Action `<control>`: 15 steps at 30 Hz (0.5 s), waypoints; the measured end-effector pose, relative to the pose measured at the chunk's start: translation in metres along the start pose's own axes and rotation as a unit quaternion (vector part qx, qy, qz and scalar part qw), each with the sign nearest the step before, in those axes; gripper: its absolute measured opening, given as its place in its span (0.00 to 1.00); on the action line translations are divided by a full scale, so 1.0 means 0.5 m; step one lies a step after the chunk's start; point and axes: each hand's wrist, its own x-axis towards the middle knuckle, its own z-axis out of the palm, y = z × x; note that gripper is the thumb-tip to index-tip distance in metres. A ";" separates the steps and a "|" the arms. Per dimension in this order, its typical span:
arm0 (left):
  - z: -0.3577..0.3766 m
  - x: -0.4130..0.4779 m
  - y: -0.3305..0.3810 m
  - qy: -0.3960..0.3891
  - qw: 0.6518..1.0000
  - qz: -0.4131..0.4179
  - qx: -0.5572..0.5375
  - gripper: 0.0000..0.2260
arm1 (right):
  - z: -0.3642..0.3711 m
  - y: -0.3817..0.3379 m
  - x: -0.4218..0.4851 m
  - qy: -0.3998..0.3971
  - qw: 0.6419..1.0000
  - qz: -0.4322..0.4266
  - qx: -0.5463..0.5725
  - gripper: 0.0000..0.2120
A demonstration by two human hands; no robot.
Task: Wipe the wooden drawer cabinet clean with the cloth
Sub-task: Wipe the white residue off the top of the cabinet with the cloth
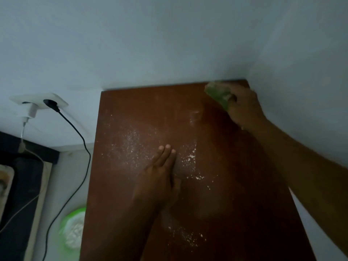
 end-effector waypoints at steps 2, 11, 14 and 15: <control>0.003 0.000 0.000 -0.002 1.000 0.004 0.005 0.36 | 0.020 0.035 0.092 -0.035 0.998 0.005 -0.049 0.22; -0.017 0.000 0.009 0.004 1.000 0.003 -0.018 0.34 | 0.112 -0.016 -0.163 -0.120 0.991 -0.059 -0.019 0.24; -0.023 0.002 0.014 -0.008 1.000 -0.006 -0.021 0.29 | 0.085 -0.062 -0.291 -0.182 0.983 -0.034 0.015 0.27; -0.022 0.003 0.014 -0.011 1.000 -0.003 -0.020 0.29 | 0.068 -0.068 -0.290 -0.177 0.983 -0.011 0.039 0.27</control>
